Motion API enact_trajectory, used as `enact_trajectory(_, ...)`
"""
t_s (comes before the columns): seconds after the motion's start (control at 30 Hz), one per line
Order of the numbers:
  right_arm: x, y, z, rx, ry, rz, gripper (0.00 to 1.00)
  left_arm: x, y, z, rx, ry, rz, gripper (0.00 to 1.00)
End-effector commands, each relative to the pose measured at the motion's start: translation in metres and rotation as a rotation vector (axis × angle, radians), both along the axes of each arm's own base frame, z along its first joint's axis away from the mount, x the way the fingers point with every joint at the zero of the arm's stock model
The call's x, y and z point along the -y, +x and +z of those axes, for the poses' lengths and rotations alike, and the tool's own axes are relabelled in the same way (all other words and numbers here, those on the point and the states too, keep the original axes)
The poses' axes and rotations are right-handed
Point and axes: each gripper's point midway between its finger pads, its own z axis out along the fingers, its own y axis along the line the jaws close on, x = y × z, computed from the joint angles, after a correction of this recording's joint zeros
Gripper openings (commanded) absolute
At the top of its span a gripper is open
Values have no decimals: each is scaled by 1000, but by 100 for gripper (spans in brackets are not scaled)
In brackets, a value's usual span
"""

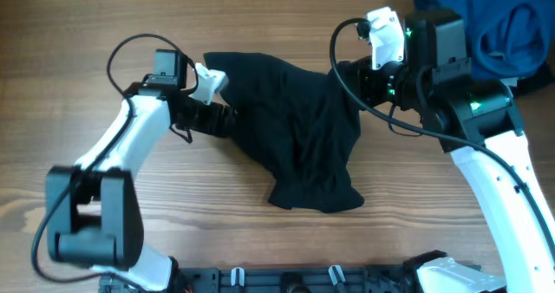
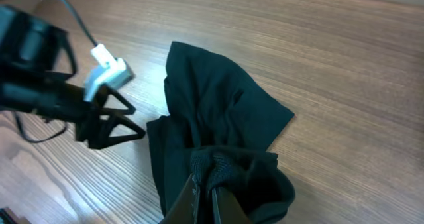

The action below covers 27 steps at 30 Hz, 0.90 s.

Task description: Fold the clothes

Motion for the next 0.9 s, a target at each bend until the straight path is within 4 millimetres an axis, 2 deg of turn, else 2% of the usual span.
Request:
enact_trajectory(0.0,-3,0,8,24,11,27,4,1,5,-34,-26,10,-24,80)
enact_trajectory(0.03,-3,0,8,24,11,27,4,1,6,-39,-32,9,-15,80)
enact_trajectory(0.07,-3,0,8,25,11,27,4,2,6,-45,-44,3,-17,75)
enact_trajectory(0.17,-3,2,10,32,13,27,4,8,4,-45,-54,-30,-25,62)
enact_trajectory(0.23,-3,2,10,36,14,27,4,13,1,-43,-62,-55,-37,46)
enact_trajectory(0.3,-3,2,10,36,15,27,4,21,-1,-43,-72,-57,-41,14)
enact_trajectory(0.33,-3,2,10,36,14,27,5,26,-3,-43,-87,-61,-27,4)
enact_trajectory(0.43,-3,3,11,39,15,27,4,34,-6,-40,-109,-72,1,4)
enact_trajectory(0.5,-4,3,12,45,17,27,4,32,0,-19,-93,-91,46,4)
enact_trajectory(0.53,-4,5,13,52,19,26,4,29,4,0,-62,-100,64,4)
enact_trajectory(0.6,4,6,22,74,31,0,4,19,15,51,37,-124,109,4)
enact_trajectory(0.63,12,7,29,85,46,-31,4,12,19,85,112,-138,132,4)
enact_trajectory(0.7,33,7,50,140,63,-86,4,-9,21,174,334,-186,217,4)
enact_trajectory(0.77,56,8,71,216,74,-150,4,-30,7,261,574,-249,316,4)
enact_trajectory(0.8,64,8,79,242,83,-173,5,-34,0,283,641,-266,337,4)
enact_trajectory(0.83,70,6,88,264,98,-201,5,-47,-17,322,773,-267,393,4)
enact_trajectory(0.87,75,4,93,279,101,-213,6,-53,-29,337,835,-252,416,4)
